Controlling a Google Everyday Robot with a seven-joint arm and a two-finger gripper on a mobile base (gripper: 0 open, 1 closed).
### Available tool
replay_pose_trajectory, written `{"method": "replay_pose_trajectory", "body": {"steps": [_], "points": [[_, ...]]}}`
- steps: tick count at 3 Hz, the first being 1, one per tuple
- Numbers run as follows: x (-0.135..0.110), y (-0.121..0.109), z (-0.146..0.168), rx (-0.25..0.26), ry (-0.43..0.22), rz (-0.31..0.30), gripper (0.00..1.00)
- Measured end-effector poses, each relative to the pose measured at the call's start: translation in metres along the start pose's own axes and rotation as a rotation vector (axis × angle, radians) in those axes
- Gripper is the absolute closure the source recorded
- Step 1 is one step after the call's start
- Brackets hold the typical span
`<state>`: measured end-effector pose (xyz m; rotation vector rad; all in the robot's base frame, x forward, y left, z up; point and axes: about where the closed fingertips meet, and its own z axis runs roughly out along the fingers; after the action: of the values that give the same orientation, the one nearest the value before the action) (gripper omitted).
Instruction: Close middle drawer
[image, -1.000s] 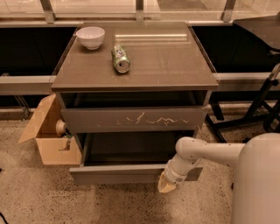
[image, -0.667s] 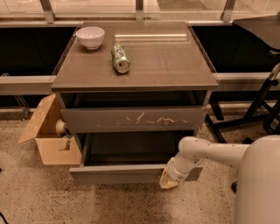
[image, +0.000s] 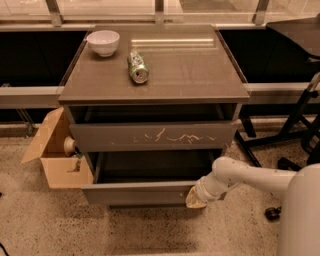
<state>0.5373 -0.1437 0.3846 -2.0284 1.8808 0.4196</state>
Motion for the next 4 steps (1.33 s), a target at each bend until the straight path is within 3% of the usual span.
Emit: {"method": "replay_pose_trajectory", "body": {"steps": [2, 3, 4], "points": [[0.029, -0.044, -0.01, 0.144, -0.068, -0.001, 1.0], [0.029, -0.044, -0.01, 0.144, -0.068, -0.001, 1.0], [0.034, -0.057, -0.018, 0.208, -0.082, 0.006, 1.0]]}}
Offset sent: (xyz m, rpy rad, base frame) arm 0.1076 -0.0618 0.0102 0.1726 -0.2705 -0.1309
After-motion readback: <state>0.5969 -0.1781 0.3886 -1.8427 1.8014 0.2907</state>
